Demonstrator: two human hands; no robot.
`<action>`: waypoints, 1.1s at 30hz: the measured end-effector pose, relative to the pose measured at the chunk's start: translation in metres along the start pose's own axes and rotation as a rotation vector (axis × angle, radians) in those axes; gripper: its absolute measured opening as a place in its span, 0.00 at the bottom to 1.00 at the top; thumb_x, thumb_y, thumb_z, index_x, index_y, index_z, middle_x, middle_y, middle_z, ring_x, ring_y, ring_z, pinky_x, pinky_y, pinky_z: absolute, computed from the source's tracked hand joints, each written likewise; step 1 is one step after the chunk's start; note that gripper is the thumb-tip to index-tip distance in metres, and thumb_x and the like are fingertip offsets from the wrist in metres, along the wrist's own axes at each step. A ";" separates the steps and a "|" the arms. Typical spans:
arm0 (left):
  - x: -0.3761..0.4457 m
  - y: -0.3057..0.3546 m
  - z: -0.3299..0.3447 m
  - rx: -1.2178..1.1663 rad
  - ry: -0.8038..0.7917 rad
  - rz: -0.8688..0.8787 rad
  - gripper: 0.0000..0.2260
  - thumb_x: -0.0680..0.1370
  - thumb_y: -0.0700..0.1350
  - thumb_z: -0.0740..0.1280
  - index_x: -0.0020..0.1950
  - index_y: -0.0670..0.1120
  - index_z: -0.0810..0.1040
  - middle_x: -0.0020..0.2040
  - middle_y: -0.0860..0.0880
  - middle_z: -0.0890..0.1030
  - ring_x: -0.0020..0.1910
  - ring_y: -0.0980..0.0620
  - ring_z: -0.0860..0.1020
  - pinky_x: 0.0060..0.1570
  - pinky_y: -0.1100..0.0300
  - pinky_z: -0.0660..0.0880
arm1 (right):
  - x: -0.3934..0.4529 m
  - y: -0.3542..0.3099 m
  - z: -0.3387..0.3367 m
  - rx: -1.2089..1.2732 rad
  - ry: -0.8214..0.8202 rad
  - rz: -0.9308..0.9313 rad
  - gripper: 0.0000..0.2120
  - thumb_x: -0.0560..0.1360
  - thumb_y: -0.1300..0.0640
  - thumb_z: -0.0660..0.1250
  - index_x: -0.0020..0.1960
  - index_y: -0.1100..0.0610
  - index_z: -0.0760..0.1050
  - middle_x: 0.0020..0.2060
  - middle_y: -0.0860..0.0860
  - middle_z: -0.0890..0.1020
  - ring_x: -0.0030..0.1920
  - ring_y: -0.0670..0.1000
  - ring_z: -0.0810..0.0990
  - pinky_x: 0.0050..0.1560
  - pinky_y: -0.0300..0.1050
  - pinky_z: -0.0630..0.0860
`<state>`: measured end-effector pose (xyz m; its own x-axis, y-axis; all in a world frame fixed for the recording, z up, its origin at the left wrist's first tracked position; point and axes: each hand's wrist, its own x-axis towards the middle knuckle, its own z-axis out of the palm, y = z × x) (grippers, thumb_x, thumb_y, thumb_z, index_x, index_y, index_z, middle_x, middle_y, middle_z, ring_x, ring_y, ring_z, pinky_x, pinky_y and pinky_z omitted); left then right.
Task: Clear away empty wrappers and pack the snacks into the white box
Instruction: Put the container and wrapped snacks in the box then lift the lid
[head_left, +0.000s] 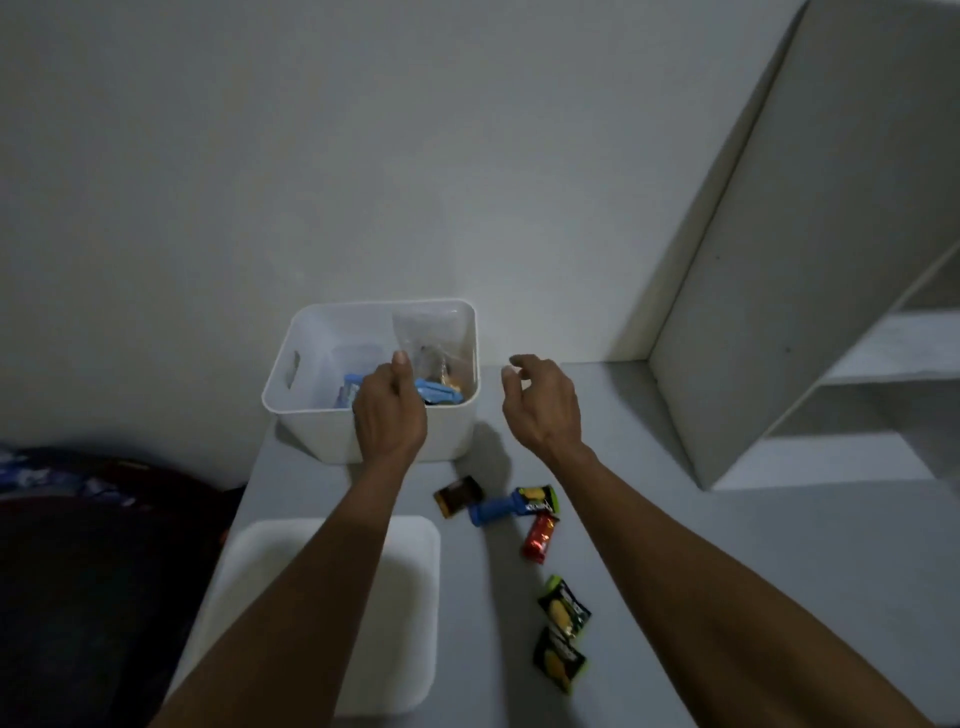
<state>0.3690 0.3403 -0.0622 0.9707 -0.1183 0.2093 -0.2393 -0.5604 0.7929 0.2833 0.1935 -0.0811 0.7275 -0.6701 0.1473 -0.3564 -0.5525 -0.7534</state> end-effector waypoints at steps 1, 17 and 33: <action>-0.016 -0.001 0.002 0.009 0.005 0.016 0.22 0.84 0.54 0.50 0.44 0.42 0.76 0.49 0.39 0.80 0.51 0.42 0.77 0.48 0.57 0.66 | -0.015 0.014 -0.008 0.002 0.013 0.013 0.19 0.81 0.47 0.59 0.68 0.53 0.73 0.62 0.54 0.78 0.58 0.54 0.79 0.58 0.48 0.75; -0.174 -0.135 0.093 0.331 -0.280 0.056 0.26 0.81 0.61 0.47 0.70 0.48 0.69 0.70 0.43 0.69 0.69 0.44 0.68 0.65 0.46 0.70 | -0.252 0.165 0.077 -0.329 -0.153 0.289 0.36 0.77 0.29 0.48 0.79 0.41 0.42 0.80 0.53 0.51 0.79 0.58 0.49 0.74 0.64 0.56; -0.114 -0.172 0.181 0.736 -0.381 0.184 0.26 0.80 0.59 0.43 0.75 0.57 0.64 0.76 0.41 0.62 0.75 0.33 0.56 0.69 0.32 0.57 | -0.076 0.209 0.108 -0.519 -0.273 -0.013 0.27 0.80 0.34 0.43 0.78 0.38 0.48 0.80 0.45 0.50 0.80 0.56 0.45 0.74 0.70 0.45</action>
<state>0.3034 0.3019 -0.3263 0.8911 -0.4536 -0.0130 -0.4456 -0.8802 0.1630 0.2169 0.1826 -0.3194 0.8338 -0.5480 -0.0675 -0.5369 -0.7763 -0.3303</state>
